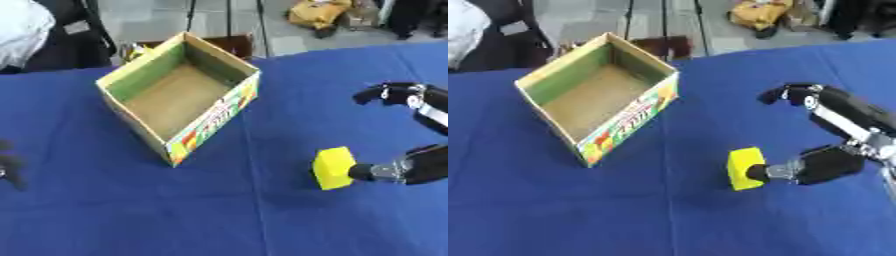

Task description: Pick up objects on the table and place them in the box.

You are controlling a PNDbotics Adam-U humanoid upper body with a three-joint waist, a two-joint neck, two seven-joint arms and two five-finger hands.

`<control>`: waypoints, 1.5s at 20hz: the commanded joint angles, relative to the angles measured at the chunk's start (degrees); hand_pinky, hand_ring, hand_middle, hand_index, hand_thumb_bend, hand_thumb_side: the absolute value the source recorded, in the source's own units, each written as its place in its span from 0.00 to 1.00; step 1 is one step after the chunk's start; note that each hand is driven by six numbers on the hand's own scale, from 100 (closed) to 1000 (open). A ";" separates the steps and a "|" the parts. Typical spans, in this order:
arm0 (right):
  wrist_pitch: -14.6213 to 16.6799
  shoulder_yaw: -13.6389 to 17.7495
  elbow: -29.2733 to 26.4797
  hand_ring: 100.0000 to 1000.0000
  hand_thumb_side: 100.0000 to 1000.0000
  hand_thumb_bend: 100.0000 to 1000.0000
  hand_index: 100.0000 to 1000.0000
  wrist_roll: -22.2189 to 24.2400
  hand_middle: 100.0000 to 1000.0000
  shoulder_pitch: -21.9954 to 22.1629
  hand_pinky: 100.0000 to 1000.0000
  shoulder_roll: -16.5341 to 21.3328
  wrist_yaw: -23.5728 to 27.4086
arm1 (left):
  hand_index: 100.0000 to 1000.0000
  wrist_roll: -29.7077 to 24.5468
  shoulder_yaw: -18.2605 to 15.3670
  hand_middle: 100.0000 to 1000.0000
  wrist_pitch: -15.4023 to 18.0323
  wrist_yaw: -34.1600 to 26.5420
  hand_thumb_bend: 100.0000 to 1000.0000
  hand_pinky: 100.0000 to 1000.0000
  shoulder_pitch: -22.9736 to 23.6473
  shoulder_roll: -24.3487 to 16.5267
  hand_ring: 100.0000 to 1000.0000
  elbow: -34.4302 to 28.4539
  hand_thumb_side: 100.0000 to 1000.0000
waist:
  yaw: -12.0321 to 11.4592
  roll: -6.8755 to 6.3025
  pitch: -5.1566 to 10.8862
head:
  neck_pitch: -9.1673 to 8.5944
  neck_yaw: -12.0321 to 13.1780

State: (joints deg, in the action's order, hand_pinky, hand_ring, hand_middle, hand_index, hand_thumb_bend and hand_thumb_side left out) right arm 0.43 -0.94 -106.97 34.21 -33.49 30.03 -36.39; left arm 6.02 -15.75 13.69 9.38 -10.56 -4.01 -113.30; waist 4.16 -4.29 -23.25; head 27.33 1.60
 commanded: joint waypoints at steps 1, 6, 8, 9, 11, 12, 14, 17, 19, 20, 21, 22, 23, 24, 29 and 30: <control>0.17 0.43 -0.16 0.95 0.50 0.68 0.88 0.22 0.77 -0.81 0.84 1.11 -0.18 | 0.88 0.12 -0.16 0.51 0.04 0.19 0.33 0.20 -0.05 -0.58 0.42 -1.29 0.99 | 0.02 0.17 1.00 | -0.71 -0.09; 0.12 0.42 0.02 0.95 0.50 0.68 0.88 0.20 0.77 -0.72 0.84 1.18 0.11 | 0.88 0.15 -0.18 0.51 0.06 0.26 0.33 0.19 -0.05 -0.53 0.42 -1.29 0.99 | -0.04 0.15 0.89 | -0.70 -0.06; 0.14 0.36 0.04 0.95 0.50 0.68 0.88 0.22 0.77 -0.71 0.84 1.20 0.19 | 0.88 0.19 -0.18 0.51 0.08 0.26 0.33 0.19 -0.04 -0.53 0.42 -1.29 0.99 | -0.05 0.14 0.87 | -0.69 -0.05; 0.15 0.32 0.06 0.95 0.49 0.68 0.88 0.26 0.77 -0.70 0.84 1.23 0.21 | 0.88 0.19 -0.17 0.51 0.08 0.26 0.33 0.19 -0.04 -0.53 0.42 -1.29 0.99 | -0.05 0.13 0.85 | -0.69 -0.05; 0.24 0.18 0.14 0.95 0.47 0.68 0.89 0.46 0.77 -0.72 0.84 1.40 0.28 | 0.88 0.16 -0.15 0.51 0.08 0.28 0.33 0.19 -0.05 -0.50 0.42 -1.29 0.99 | -0.04 0.11 0.79 | -0.71 -0.09; 0.32 0.03 0.27 0.95 0.46 0.68 0.89 0.68 0.77 -0.79 0.84 1.59 0.34 | 0.88 0.15 -0.15 0.51 0.08 0.29 0.33 0.19 -0.04 -0.50 0.42 -1.29 0.99 | -0.04 0.11 0.78 | -0.70 -0.12; 0.57 -0.46 0.91 0.95 0.42 0.67 0.89 1.47 0.77 -1.10 0.84 2.11 0.78 | 0.88 0.14 -0.12 0.51 0.07 0.29 0.33 0.19 -0.04 -0.51 0.42 -1.29 0.99 | -0.06 0.14 0.78 | -0.66 -0.23; 0.78 -0.89 3.23 0.96 0.37 0.66 0.89 2.91 0.77 -2.02 0.84 2.88 2.04 | 0.88 0.06 -0.05 0.51 0.04 0.28 0.32 0.19 -0.05 -0.55 0.42 -1.29 0.99 | -0.15 0.20 0.84 | -0.72 -0.38; 1.17 -1.16 4.92 0.96 0.35 0.65 0.89 3.75 0.77 -2.70 0.84 3.24 2.77 | 0.88 0.05 -0.02 0.51 0.05 0.24 0.32 0.19 -0.03 -0.59 0.42 -1.29 0.99 | -0.29 0.22 0.90 | -0.77 -0.43; 1.50 -1.34 5.68 0.96 0.35 0.65 0.90 4.20 0.77 -3.05 0.84 3.38 3.11 | 0.88 0.04 0.00 0.51 0.05 0.22 0.32 0.19 -0.01 -0.61 0.42 -1.29 0.99 | -0.38 0.22 0.93 | -0.78 -0.46; 1.88 -1.48 6.33 0.96 0.34 0.65 0.90 4.63 0.77 -3.38 0.84 3.52 3.38 | 0.88 0.02 0.02 0.51 0.05 0.21 0.32 0.19 0.00 -0.62 0.42 -1.29 0.99 | -0.44 0.22 0.95 | -0.79 -0.49; 2.27 -1.58 6.90 0.96 0.34 0.65 0.90 4.99 0.78 -3.69 0.84 3.67 3.59 | 0.88 0.00 0.03 0.51 0.06 0.19 0.32 0.19 0.02 -0.63 0.42 -1.29 0.99 | -0.50 0.22 0.98 | -0.80 -0.52; 2.65 -1.67 7.41 0.96 0.33 0.66 0.90 5.31 0.78 -4.00 0.84 3.84 3.73 | 0.88 0.00 0.04 0.51 0.06 0.17 0.32 0.19 0.02 -0.65 0.42 -1.29 0.99 | -0.55 0.22 1.00 | -0.83 -0.56; 3.05 -1.84 7.92 0.96 0.33 0.66 0.90 5.69 0.79 -4.39 0.84 4.07 3.81 | 0.88 0.00 0.05 0.51 0.08 0.15 0.32 0.19 0.02 -0.69 0.42 -1.29 0.99 | -0.61 0.23 1.01 | -0.86 -0.62; 4.97 -2.85 10.05 0.95 0.27 0.66 0.90 8.32 0.79 -6.73 0.83 5.50 2.75 | 0.88 -0.10 0.15 0.51 0.08 0.05 0.32 0.19 -0.01 -0.81 0.42 -1.29 0.99 | -0.79 0.39 1.08 | -0.80 -0.83; 5.33 -3.15 10.45 0.95 0.26 0.66 0.90 9.01 0.79 -7.26 0.83 5.86 2.34 | 0.88 -0.12 0.17 0.51 0.07 0.03 0.32 0.19 -0.02 -0.83 0.42 -1.29 0.98 | -0.85 0.43 1.10 | -0.77 -0.87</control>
State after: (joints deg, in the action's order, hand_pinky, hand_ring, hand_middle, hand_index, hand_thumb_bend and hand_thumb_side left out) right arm 5.33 -4.13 -96.50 42.48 -39.72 33.79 -33.56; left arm 6.00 -15.72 13.70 9.63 -10.53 -4.00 -113.30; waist 3.42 -4.11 -23.49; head 27.11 0.85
